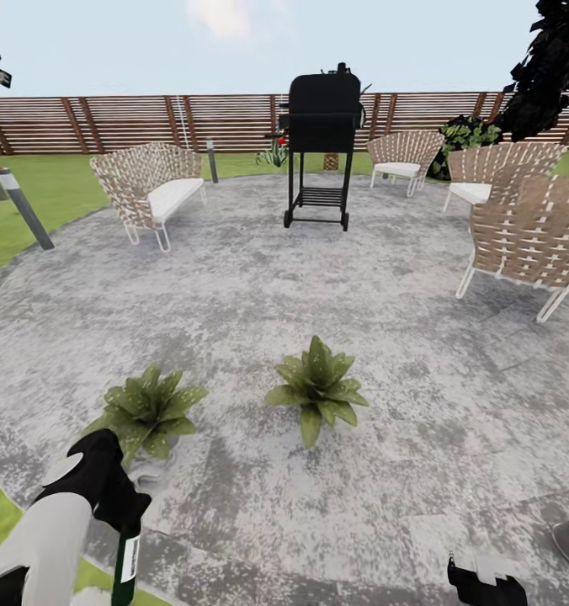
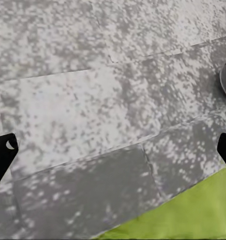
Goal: Pick up the pesticide atomizer in the garden and spray insectifuge to fully cover both potted plants in the garden.
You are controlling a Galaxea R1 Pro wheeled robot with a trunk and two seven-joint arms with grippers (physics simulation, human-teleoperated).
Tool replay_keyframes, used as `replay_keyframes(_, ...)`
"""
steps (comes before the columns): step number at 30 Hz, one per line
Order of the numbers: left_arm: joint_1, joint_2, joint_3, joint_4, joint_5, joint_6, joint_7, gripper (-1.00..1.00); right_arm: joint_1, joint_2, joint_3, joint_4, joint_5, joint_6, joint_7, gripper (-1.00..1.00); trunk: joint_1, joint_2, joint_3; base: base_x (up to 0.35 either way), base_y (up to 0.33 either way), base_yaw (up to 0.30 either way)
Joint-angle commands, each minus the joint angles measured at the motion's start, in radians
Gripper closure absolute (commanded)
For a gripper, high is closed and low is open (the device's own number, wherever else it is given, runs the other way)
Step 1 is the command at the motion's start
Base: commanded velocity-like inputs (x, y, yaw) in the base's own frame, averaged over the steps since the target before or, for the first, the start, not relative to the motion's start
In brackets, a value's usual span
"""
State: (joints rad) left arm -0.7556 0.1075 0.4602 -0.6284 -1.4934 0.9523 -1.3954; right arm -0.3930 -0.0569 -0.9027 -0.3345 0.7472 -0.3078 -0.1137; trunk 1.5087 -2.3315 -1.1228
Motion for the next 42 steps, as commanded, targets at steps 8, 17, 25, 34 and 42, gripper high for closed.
replay_keyframes(8,0.0,0.0,0.004,0.011,0.011,-0.138,0.089,1.0,-0.001,-0.002,-0.007,0.007,0.012,-0.004,-0.001,-1.0,-0.001,0.0,-0.001,-0.337,0.129,0.0)
replay_keyframes(17,0.06,0.003,0.011,0.018,0.168,-0.645,0.127,1.0,-0.003,0.0,0.143,0.062,0.245,-0.006,0.019,-1.0,-0.001,0.0,-0.001,-0.337,0.109,0.0)
replay_keyframes(25,0.063,-0.008,0.011,0.048,0.171,-0.878,0.117,1.0,-0.047,0.002,0.24,-0.126,0.269,-0.003,0.528,-1.0,-0.001,0.0,-0.001,-0.323,0.103,0.0)
replay_keyframes(34,0.045,-0.123,-0.033,0.047,0.16,-0.893,-0.006,1.0,-0.19,0.011,0.301,-0.32,0.268,0.001,1.102,-1.0,-0.001,0.0,-0.001,-0.071,0.03,0.0)
replay_keyframes(42,0.011,-0.12,-0.069,0.002,0.126,-0.847,-0.039,1.0,-0.205,0.019,0.273,-0.353,0.29,-0.001,1.135,-1.0,-0.001,0.0,-0.001,0.0,0.0,0.0)
